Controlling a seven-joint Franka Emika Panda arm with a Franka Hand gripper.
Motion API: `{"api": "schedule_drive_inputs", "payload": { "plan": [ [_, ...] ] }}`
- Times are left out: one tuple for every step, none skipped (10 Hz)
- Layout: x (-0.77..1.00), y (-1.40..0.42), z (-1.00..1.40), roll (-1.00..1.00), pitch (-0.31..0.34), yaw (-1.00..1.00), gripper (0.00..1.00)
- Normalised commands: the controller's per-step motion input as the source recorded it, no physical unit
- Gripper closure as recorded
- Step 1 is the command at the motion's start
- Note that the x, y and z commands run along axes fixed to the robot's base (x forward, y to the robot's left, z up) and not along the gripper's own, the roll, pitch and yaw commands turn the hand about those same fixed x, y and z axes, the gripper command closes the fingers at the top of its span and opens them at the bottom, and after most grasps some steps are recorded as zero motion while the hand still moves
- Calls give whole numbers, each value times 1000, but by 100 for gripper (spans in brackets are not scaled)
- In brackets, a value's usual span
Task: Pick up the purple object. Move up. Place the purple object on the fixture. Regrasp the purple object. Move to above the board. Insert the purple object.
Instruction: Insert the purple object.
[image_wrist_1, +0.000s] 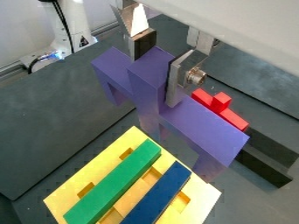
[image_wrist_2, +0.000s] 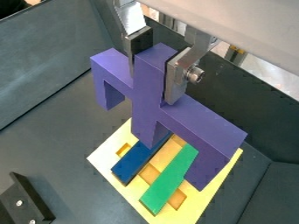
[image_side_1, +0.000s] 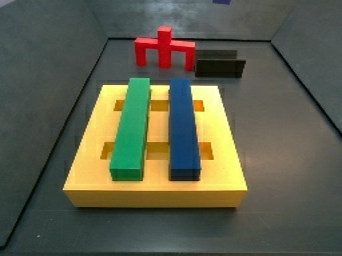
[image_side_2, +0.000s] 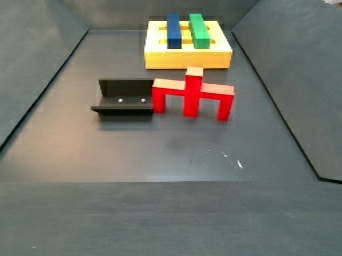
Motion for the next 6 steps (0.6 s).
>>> {"api": "schedule_drive_inputs", "payload": {
  "plan": [
    [29, -220, -197, -430, 0, -91, 100],
    [51, -314, -106, -473, 0, -71, 100],
    [40, -417, -234, -403, 0, -40, 100],
    [46, -477, -309, -360, 0, 0, 100],
    [86, -543, -451, -277, -19, 0, 100],
    [106, -669, -766, -117, -79, 126, 100]
  ]
}}
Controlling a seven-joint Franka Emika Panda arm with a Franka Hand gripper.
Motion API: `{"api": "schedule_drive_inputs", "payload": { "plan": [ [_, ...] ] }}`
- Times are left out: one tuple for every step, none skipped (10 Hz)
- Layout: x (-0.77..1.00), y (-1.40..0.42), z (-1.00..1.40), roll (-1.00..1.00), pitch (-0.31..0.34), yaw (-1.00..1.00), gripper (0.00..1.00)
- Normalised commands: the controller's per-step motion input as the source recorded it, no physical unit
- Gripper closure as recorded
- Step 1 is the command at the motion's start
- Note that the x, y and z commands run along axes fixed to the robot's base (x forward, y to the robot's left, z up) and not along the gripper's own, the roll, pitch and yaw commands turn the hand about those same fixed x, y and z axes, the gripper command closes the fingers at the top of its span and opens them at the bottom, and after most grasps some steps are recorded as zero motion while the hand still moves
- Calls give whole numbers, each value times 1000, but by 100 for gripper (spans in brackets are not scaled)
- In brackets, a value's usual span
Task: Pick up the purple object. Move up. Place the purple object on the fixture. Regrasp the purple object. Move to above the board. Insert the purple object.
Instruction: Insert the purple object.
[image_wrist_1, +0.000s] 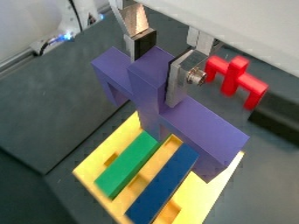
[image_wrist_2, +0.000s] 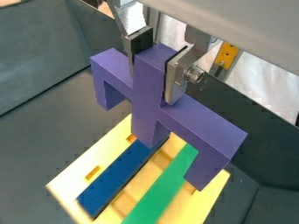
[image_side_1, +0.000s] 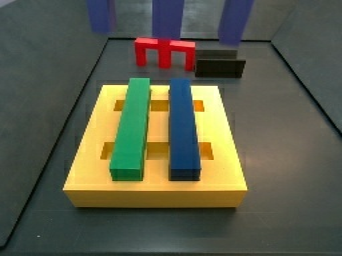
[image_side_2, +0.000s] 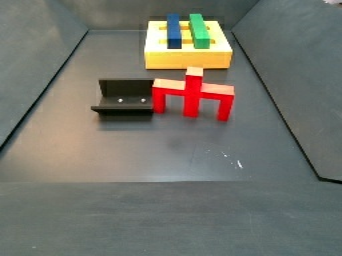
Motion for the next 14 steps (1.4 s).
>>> {"api": "schedule_drive_inputs", "payload": {
  "plan": [
    [43, -714, -946, 0, -121, 271, 100],
    [0, -557, -940, 24, -117, 249, 100],
    [-31, -117, -843, 0, -109, 203, 100],
    [-217, 23, -706, 49, -90, 123, 100],
    [-160, 51, -720, 80, -74, 43, 100],
    [-183, 43, -669, 20, -76, 77, 100],
    [-94, -69, -377, 0, -59, 189, 100],
    [109, -243, -174, 0, -30, 237, 100],
    [186, -169, -211, 3, -4, 243, 100],
    [54, -37, -291, 43, 0, 203, 100],
    [0, 0, -271, 44, -3, 151, 100],
    [0, 0, -346, 73, -1, 137, 100],
    [31, 0, -283, 23, -3, 160, 100],
    [131, 0, -211, 16, 0, 146, 100]
  ]
}}
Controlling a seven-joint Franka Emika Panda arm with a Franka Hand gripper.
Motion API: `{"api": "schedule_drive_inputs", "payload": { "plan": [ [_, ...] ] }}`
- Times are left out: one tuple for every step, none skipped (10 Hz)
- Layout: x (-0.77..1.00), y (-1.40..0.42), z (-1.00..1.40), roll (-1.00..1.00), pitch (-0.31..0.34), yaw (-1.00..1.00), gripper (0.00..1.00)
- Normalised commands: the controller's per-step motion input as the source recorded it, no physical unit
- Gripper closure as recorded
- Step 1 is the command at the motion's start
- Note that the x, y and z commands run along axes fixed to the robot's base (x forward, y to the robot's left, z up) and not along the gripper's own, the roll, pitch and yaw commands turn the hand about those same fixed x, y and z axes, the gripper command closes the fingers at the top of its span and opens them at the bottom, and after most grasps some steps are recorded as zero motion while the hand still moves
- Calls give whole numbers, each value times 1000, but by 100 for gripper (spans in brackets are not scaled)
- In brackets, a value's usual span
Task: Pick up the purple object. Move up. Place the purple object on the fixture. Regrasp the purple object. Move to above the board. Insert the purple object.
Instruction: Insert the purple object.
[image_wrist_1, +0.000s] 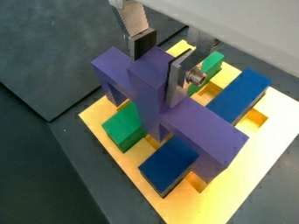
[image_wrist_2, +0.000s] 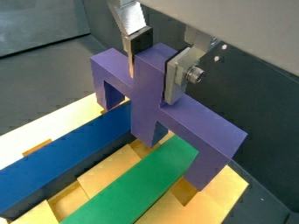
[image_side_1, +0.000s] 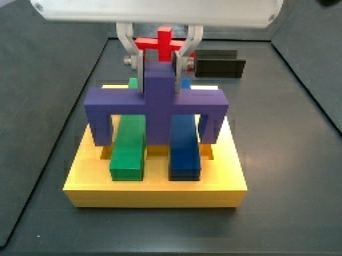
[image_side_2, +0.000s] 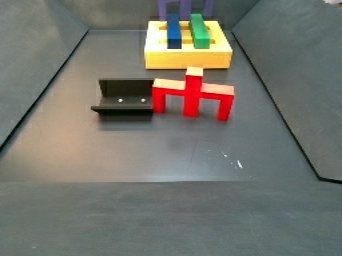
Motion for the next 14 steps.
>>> {"api": "schedule_drive_inputs", "payload": {
  "plan": [
    [197, 0, -123, 11, 0, 146, 100],
    [163, 0, -114, 0, 0, 134, 100],
    [89, 0, -137, 10, 0, 109, 100],
    [0, 0, -177, 37, 0, 51, 100],
    [-80, 0, -163, 69, 0, 0, 100],
    [-111, 0, -174, 80, 0, 0, 100],
    [-111, 0, -186, 59, 0, 0, 100],
    [-66, -9, -206, 17, 0, 0, 100],
    [0, -77, -217, 10, 0, -6, 100],
    [0, -229, -114, 50, 0, -77, 100],
    [49, -269, -140, 137, 0, -177, 100],
    [77, -180, -177, 177, 10, -217, 100],
    [26, -66, -143, 189, 27, -226, 100],
    [3, 0, -146, 219, 31, -171, 100]
  ]
}}
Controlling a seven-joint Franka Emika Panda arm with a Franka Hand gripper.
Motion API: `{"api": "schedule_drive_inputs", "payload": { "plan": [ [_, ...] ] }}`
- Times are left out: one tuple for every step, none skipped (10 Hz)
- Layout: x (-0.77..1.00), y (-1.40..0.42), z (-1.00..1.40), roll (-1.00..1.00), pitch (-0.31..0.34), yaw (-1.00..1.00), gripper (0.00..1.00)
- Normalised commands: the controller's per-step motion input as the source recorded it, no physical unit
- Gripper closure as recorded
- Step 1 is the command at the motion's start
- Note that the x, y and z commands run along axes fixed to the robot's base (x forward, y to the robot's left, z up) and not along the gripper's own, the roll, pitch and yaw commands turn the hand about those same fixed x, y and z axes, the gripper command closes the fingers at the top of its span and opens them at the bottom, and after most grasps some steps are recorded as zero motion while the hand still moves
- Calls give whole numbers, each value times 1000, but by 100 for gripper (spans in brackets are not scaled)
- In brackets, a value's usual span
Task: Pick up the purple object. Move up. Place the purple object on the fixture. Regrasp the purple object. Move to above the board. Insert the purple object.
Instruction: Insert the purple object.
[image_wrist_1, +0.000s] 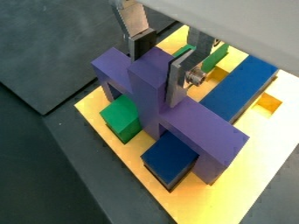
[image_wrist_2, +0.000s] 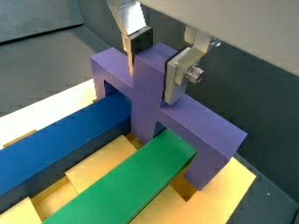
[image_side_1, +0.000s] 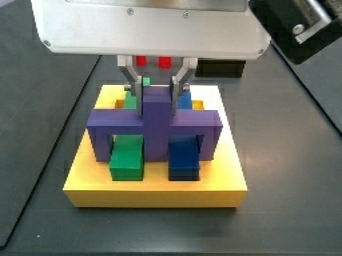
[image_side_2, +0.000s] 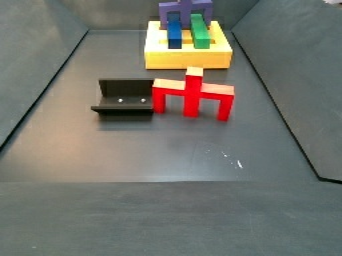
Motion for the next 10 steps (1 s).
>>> {"api": "schedule_drive_inputs", "payload": {
  "plan": [
    [14, 0, -163, 251, 43, -66, 100],
    [0, 57, -123, 256, 37, 0, 100],
    [-29, 0, -83, 216, 19, 14, 100],
    [-49, 0, -26, 159, 0, 60, 100],
    [-83, 0, 0, 31, 0, 100, 100],
    [-40, 0, 109, 0, 0, 120, 100],
    [0, -9, 14, 41, 0, 140, 100],
    [83, 0, -14, 113, 0, 126, 100],
    [106, -23, -83, 143, 0, 40, 100],
    [80, -49, -131, 166, 0, 0, 100]
  ]
}}
